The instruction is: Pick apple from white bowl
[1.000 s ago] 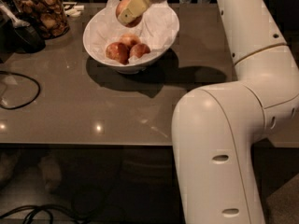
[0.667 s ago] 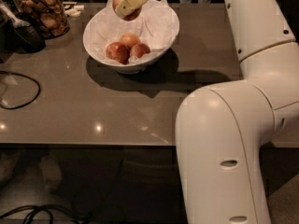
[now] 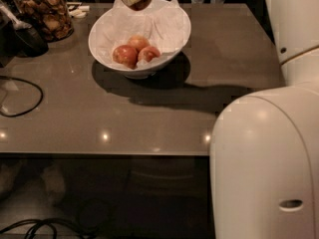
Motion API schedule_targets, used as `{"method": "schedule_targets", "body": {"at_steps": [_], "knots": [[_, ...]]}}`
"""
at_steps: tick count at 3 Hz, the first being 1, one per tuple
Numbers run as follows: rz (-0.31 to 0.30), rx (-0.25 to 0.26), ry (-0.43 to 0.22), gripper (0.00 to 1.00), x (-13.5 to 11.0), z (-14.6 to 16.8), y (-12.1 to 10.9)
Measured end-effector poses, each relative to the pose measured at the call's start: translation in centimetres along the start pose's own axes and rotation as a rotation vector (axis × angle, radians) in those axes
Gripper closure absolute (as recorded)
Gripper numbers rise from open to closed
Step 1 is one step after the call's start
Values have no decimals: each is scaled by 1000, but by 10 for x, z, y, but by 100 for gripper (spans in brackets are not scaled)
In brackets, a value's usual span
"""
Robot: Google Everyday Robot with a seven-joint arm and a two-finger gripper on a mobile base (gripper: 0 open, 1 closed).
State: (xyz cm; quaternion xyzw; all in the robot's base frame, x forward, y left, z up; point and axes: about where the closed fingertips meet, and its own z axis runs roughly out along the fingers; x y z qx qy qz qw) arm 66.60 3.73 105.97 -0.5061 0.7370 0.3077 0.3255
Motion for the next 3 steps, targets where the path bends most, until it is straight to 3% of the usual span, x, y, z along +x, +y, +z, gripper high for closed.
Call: {"method": "schedule_targets", "body": {"at_steps": [1,2,3], "knots": [[16,-3,-15,100,1,-8,12],[49,60,-60,100,2,-34,29],[71,49,-40,100,14,-19,33]]}}
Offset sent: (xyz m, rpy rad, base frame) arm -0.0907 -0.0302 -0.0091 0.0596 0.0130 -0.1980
